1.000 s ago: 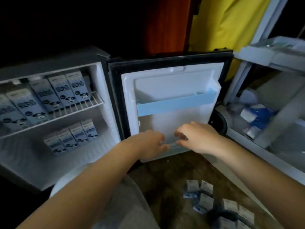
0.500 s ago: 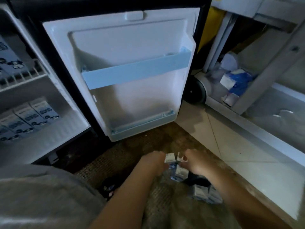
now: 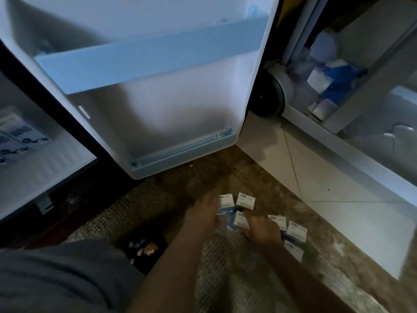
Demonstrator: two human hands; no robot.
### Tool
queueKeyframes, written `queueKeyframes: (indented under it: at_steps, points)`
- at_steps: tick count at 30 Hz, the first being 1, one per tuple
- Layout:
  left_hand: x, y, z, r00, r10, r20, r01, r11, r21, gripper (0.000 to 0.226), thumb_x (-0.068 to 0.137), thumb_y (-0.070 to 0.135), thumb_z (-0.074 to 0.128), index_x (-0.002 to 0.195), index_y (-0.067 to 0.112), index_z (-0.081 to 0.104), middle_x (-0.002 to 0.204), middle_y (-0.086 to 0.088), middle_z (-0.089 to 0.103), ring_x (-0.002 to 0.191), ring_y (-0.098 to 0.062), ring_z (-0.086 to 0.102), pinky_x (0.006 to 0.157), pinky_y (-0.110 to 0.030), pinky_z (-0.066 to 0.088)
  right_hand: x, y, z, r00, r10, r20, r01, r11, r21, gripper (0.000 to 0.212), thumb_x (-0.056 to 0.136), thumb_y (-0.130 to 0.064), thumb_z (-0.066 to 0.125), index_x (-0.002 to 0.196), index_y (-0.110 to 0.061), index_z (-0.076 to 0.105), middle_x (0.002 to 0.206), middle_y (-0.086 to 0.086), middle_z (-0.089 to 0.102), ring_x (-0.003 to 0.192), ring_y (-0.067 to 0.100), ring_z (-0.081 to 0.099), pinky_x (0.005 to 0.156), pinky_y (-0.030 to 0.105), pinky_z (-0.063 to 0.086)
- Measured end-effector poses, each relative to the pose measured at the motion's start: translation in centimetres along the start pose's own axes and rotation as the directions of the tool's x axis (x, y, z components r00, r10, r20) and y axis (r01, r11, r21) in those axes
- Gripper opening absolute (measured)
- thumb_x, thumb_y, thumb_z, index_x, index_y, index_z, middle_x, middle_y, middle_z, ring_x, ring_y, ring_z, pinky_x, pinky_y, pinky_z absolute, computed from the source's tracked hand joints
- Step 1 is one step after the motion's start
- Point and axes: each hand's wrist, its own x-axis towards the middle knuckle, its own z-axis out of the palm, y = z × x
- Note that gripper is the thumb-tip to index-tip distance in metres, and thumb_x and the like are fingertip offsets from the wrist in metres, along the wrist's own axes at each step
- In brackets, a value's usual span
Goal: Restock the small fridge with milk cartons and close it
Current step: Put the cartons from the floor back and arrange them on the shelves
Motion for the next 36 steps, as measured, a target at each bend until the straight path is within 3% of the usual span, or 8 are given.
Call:
queueKeyframes:
  at_steps: [4, 11, 17, 22, 28, 33, 36]
  points:
    - [2.1, 0.3, -0.4, 1.0, 0.022, 0.017, -0.024, 0.99, 0.138, 0.065, 0.089, 0.026, 0.057, 0.145, 0.018, 0.025, 0.148, -0.007, 0.029, 0.131, -0.029, 0.038, 0.101, -0.042, 0.04, 0.3, 0.4, 1.0, 0.999, -0.031, -0.012, 0.032, 0.997, 0.063, 0.05, 0.096, -0.04, 0.044, 0.142, -0.021, 0.033, 0.135, 0.006, 0.051, 0.119, 0.025, 0.053, 0.091, 0.034, 0.044]
    - [3.1, 1.9, 0.5, 1.0, 0.006, -0.023, 0.0, 0.971, 0.241, 0.037, 0.097, 0.017, 0.042, 0.133, 0.008, 0.042, 0.134, -0.013, 0.047, 0.121, -0.031, 0.049, 0.092, -0.038, 0.043, 0.8, 0.3, 1.5, 0.998, -0.006, -0.065, 0.019, 0.981, 0.193, 0.044, 0.098, -0.028, 0.046, 0.14, -0.019, 0.039, 0.137, 0.007, 0.052, 0.119, 0.026, 0.053, 0.088, 0.034, 0.046]
    - [3.1, 1.6, 0.8, 0.998, -0.021, -0.054, 0.034, 0.969, 0.245, 0.034, 0.095, 0.019, 0.047, 0.128, 0.013, 0.046, 0.128, -0.009, 0.055, 0.118, -0.026, 0.053, 0.09, -0.035, 0.046, 1.0, 0.2, 2.1, 0.995, 0.009, -0.096, 0.01, 0.98, 0.2, 0.043, 0.098, -0.029, 0.045, 0.139, -0.019, 0.039, 0.137, 0.006, 0.051, 0.12, 0.025, 0.053, 0.087, 0.033, 0.046]
    - [1.2, 0.9, 1.1, 0.998, -0.05, -0.044, 0.055, 0.989, 0.137, 0.041, 0.092, 0.023, 0.051, 0.131, 0.016, 0.039, 0.13, -0.007, 0.052, 0.12, -0.025, 0.049, 0.092, -0.037, 0.044, 0.3, 0.5, 1.9, 0.995, 0.004, -0.1, 0.017, 0.976, 0.217, 0.053, 0.097, -0.038, 0.046, 0.144, -0.017, 0.034, 0.138, 0.008, 0.05, 0.122, 0.026, 0.051, 0.092, 0.034, 0.044]
    - [-1.0, 1.0, -1.3, 1.0, 0.022, -0.001, -0.022, 0.992, 0.128, 0.038, 0.093, 0.022, 0.049, 0.131, 0.015, 0.043, 0.13, -0.009, 0.051, 0.119, -0.025, 0.048, 0.098, -0.039, 0.042, -0.9, -0.1, -0.1, 0.995, -0.072, -0.076, 0.082, 0.986, 0.145, 0.048, 0.099, -0.039, 0.042, 0.142, -0.02, 0.033, 0.133, 0.007, 0.053, 0.119, 0.026, 0.053, 0.089, 0.033, 0.043]
    - [-3.1, 0.6, -4.7, 0.983, 0.181, 0.041, -0.185, 0.932, 0.313, 0.035, 0.095, 0.023, 0.046, 0.128, 0.012, 0.045, 0.126, -0.012, 0.055, 0.114, -0.028, 0.053, 0.094, -0.037, 0.04, -2.7, -0.6, -3.4, 0.972, -0.166, -0.168, 0.174, 0.984, 0.034, 0.038, 0.097, -0.043, 0.042, 0.126, -0.019, 0.044, 0.117, 0.007, 0.064, 0.102, 0.026, 0.062, 0.076, 0.034, 0.048]
    - [-4.8, 0.0, -7.3, 0.967, 0.251, 0.032, -0.244, 0.889, 0.387, 0.034, 0.096, 0.025, 0.044, 0.127, 0.012, 0.044, 0.126, -0.011, 0.054, 0.114, -0.027, 0.052, 0.093, -0.037, 0.039, -3.7, -1.1, -6.2, 0.934, -0.263, -0.243, 0.248, 0.965, -0.088, 0.043, 0.096, -0.049, 0.04, 0.125, -0.019, 0.046, 0.114, 0.006, 0.064, 0.102, 0.024, 0.061, 0.074, 0.034, 0.046]
